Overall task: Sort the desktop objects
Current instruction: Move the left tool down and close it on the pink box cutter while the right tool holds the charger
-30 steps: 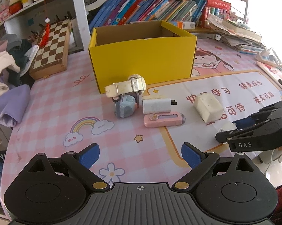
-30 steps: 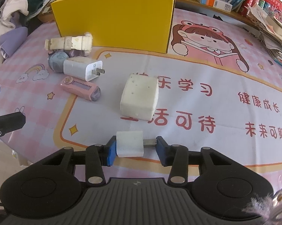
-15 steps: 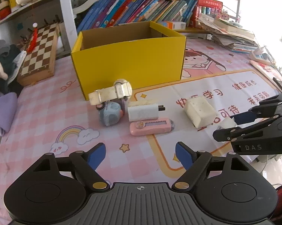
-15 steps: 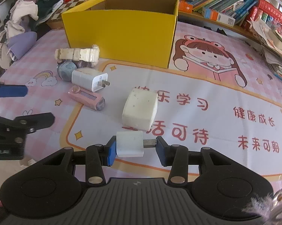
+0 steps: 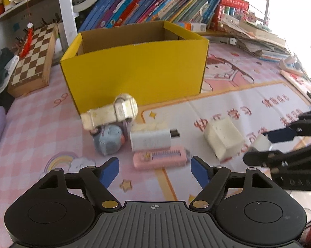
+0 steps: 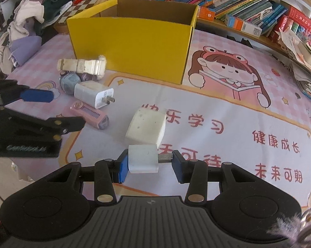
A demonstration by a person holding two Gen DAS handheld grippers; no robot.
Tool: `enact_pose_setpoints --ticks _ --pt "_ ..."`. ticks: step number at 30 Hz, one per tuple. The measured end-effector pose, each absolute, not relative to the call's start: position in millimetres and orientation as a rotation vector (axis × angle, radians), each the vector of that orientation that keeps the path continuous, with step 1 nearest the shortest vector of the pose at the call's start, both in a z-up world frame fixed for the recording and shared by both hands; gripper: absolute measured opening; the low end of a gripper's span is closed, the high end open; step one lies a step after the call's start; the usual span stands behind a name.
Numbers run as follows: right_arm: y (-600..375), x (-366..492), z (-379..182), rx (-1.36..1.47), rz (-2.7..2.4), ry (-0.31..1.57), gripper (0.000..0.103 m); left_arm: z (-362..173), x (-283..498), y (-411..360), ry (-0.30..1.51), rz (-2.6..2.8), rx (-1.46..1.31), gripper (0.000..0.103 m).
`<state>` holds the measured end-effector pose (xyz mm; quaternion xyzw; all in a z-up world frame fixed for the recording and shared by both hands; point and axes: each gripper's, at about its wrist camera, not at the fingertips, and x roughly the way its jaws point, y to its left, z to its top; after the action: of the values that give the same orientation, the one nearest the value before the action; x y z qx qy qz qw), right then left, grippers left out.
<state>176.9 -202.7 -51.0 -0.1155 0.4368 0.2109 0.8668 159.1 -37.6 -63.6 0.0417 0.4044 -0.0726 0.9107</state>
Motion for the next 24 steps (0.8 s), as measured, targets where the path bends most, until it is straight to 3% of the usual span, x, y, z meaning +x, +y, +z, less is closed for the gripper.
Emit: enact_pose_setpoints --ticks 24 --pt "-208.7 189.0 -55.1 -0.277 0.485 0.939 0.041 -82.8 179.0 -45.9 0.912 -0.134 0.022 0.084"
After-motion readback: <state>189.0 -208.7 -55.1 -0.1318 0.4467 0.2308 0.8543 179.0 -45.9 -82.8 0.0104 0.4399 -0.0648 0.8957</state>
